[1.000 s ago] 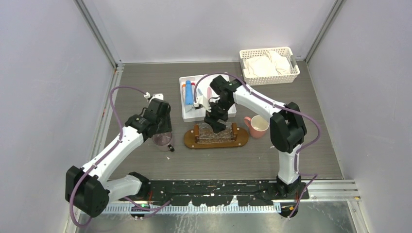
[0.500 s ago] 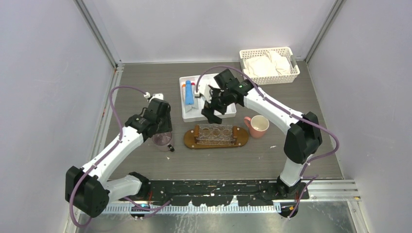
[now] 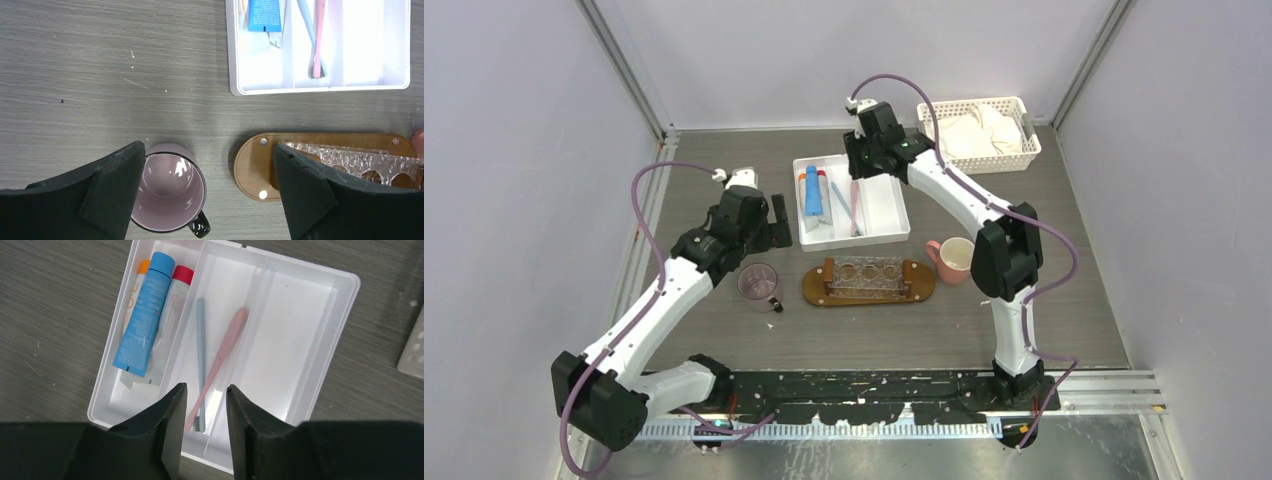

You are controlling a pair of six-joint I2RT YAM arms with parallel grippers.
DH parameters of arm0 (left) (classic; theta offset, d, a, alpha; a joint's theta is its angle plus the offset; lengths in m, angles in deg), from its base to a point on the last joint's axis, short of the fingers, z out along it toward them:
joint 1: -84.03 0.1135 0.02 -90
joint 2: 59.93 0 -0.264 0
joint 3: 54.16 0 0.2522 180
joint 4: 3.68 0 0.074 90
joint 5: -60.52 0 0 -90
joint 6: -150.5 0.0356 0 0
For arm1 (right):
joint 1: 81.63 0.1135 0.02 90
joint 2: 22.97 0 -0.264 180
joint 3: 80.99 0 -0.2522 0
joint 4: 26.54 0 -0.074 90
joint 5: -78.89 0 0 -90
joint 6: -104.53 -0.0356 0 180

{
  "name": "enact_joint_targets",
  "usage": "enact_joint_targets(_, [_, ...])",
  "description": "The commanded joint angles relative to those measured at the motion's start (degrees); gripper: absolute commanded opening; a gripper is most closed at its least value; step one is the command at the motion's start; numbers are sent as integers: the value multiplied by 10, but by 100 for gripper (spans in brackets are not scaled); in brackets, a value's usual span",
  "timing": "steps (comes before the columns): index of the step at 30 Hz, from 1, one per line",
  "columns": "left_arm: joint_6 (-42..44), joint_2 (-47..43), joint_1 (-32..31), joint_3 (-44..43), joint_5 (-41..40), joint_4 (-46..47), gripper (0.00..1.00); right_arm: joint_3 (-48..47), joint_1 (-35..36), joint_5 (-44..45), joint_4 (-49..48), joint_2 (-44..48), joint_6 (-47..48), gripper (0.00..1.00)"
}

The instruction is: Prepare toiletry sets of a toothbrush and toothpaste on the tray

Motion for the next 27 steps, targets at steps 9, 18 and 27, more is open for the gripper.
enact_joint_targets(9, [4,-22,3,14,-15,25,95,-163,16,-12,60,-149,-51,45])
enact_joint_targets(18, [5,-26,3,24,-10,25,94,-194,16,10,75,-205,-52,38])
enact_joint_targets(27, [6,-28,3,31,-12,29,94,-202,16,-15,88,-250,-41,38])
